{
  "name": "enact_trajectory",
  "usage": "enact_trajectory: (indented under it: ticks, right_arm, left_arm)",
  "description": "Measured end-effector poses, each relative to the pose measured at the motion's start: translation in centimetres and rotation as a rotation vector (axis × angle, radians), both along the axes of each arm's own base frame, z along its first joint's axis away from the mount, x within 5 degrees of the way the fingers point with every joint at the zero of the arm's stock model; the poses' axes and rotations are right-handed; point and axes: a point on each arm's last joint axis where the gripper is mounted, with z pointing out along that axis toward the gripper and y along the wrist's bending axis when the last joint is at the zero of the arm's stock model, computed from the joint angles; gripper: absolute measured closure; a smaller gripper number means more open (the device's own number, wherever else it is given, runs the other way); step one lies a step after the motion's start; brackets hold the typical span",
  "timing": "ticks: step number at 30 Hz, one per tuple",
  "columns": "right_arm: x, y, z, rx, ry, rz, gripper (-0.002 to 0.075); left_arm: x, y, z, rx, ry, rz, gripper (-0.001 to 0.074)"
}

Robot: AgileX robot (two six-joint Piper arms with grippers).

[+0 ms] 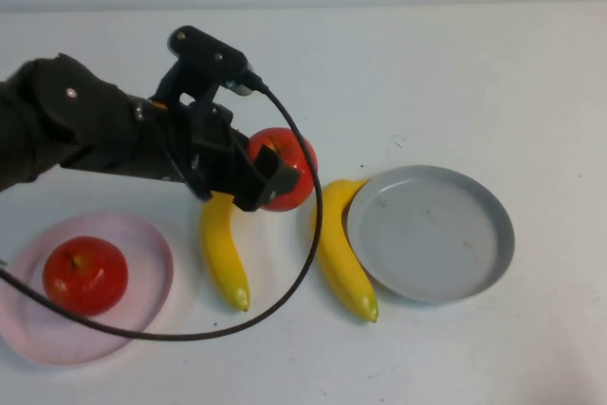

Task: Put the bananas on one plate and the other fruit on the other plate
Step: Put one type of fruit in the left plate

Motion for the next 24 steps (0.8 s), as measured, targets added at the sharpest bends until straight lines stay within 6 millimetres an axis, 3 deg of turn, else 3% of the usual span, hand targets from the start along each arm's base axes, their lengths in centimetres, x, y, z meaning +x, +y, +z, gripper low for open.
enact_trajectory:
  ticks: [6,11,16,24]
  right_arm:
    - [0.0,0.0,0.0,0.0,0.0,0.0,0.0744]
    - [0.0,0.0,0.0,0.0,0.0,0.0,0.0744]
    - [0.0,0.0,0.0,0.002,0.0,0.0,0.0744]
    - [0.0,0.0,0.0,0.004,0.0,0.0,0.0744]
  left_arm:
    - [-3.1,2.9,2.8,0.158,0.074,0.109,0.0171]
    - [-4.4,5.4,3.5,0.301,0.146,0.277,0.0171]
    - [-5.8,6.6,4.1,0.354,0.226,0.329,0.0171]
    - [-10.8,9.8,7.4,0.428,0.201,0.414,0.0171]
